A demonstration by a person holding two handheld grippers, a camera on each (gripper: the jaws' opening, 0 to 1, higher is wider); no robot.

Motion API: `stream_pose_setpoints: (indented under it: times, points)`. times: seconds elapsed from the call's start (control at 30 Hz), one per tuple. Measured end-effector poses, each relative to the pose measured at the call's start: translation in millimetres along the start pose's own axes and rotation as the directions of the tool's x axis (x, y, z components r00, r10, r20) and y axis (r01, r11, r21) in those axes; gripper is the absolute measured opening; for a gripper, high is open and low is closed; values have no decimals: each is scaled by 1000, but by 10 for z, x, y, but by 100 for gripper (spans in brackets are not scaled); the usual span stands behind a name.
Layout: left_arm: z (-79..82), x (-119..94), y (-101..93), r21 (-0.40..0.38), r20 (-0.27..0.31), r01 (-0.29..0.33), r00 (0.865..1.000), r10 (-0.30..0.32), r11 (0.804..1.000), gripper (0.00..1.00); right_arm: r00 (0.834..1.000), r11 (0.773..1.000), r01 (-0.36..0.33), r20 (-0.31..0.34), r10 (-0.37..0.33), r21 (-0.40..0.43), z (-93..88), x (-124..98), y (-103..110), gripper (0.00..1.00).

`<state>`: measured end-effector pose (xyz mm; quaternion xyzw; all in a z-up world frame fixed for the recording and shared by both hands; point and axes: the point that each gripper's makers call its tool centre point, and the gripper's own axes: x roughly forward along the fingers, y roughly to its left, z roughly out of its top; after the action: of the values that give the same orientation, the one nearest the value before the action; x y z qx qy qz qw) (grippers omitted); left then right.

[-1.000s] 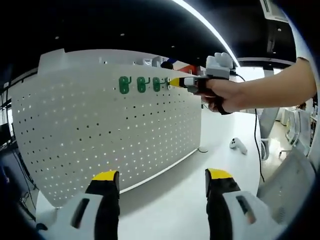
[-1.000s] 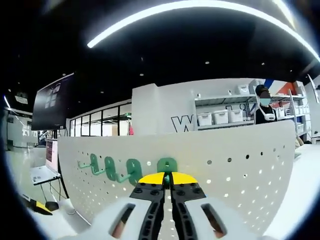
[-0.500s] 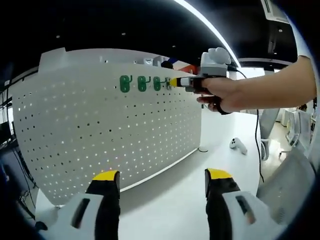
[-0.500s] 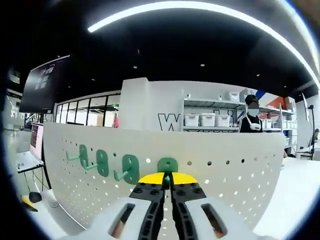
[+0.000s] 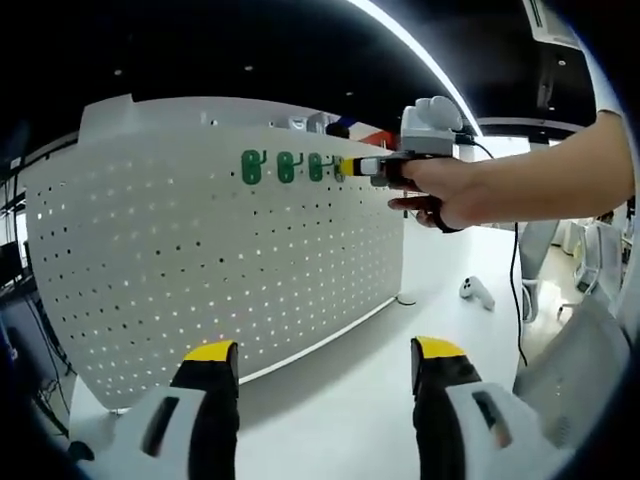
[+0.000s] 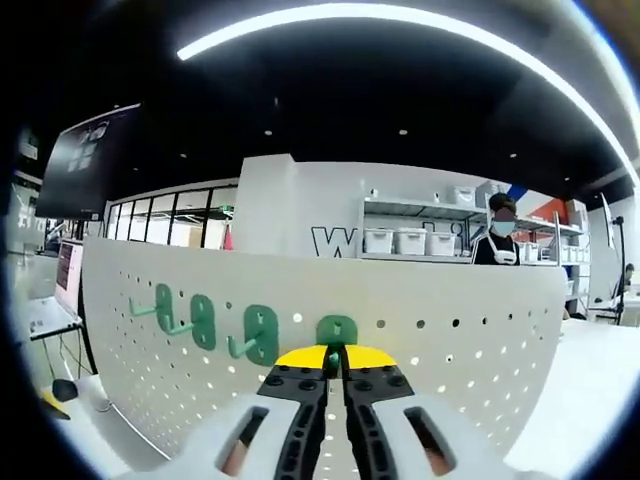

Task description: Insert the hook assembly into the mounting plate slot until the hook locks in place.

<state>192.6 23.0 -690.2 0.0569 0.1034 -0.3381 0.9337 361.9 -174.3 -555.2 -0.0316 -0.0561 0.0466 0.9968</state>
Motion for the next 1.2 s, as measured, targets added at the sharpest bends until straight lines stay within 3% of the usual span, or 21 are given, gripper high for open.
stream_pose_setpoints:
  times: [0.33,0.87,1.2]
  points:
    - [10,-7,19,-5,3,-5,1000,5,1000,72,1000,1000,-19,2,19,16,7,-24,11,5]
    - [11,-30,79,5,-2,-17,1000,17,1000,72,995,994,-100,-25,101,42,-91,-189,37,39]
    - [15,-21,78,-2,1,-15,1000,15,1000,73,986,987,-161,-33,162,25,-134,-285,136,54]
